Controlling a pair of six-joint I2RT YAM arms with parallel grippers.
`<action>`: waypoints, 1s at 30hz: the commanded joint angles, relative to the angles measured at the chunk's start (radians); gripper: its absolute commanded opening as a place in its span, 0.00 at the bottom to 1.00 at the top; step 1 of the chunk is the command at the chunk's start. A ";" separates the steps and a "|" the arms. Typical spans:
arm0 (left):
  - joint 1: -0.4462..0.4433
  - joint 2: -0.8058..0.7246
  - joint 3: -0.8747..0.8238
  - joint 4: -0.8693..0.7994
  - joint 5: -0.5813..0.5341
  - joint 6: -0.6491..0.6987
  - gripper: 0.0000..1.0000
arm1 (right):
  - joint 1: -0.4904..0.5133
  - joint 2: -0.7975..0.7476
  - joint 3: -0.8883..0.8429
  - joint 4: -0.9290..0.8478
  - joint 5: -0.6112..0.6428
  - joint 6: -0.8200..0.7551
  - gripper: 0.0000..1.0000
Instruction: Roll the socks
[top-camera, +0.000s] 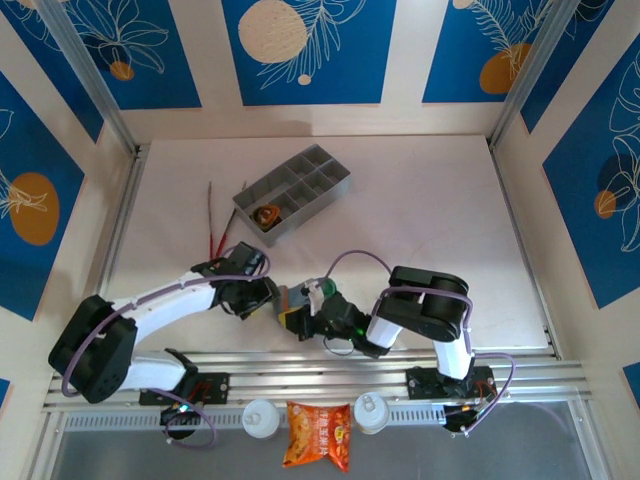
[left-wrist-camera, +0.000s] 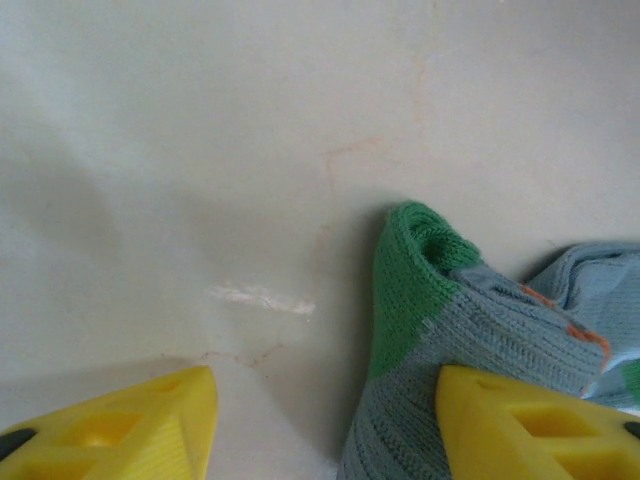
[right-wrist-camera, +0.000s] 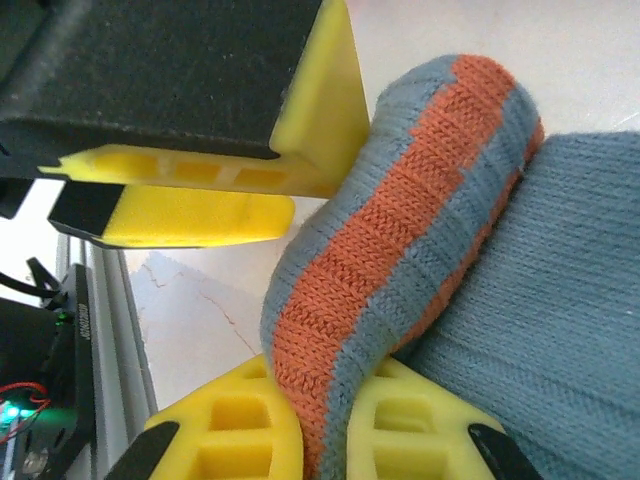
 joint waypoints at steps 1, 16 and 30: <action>-0.002 -0.058 -0.038 0.081 -0.016 -0.004 0.61 | -0.014 0.215 -0.130 -0.566 -0.122 0.069 0.00; -0.035 0.041 -0.032 0.192 0.027 0.060 0.56 | -0.049 0.236 -0.115 -0.579 -0.158 0.059 0.00; -0.182 0.197 -0.004 0.071 -0.010 0.179 0.40 | -0.083 0.216 -0.042 -0.733 -0.150 0.001 0.00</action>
